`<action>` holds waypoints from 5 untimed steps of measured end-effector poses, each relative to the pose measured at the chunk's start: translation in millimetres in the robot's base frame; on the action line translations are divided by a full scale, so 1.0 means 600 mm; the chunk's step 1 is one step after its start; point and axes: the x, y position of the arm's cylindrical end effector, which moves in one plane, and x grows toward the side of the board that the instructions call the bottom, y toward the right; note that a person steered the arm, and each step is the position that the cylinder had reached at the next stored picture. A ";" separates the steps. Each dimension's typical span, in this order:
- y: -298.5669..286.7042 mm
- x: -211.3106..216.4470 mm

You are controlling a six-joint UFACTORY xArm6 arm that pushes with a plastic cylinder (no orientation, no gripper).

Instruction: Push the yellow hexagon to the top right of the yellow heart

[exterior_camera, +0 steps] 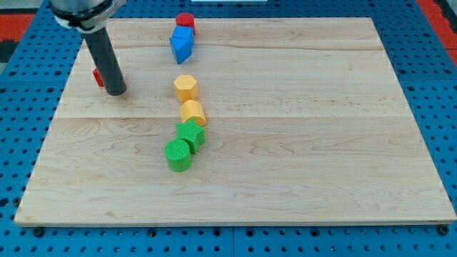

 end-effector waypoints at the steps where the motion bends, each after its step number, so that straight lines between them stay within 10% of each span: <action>1: -0.171 0.009; 3: -0.075 -0.127; 5: 0.256 -0.046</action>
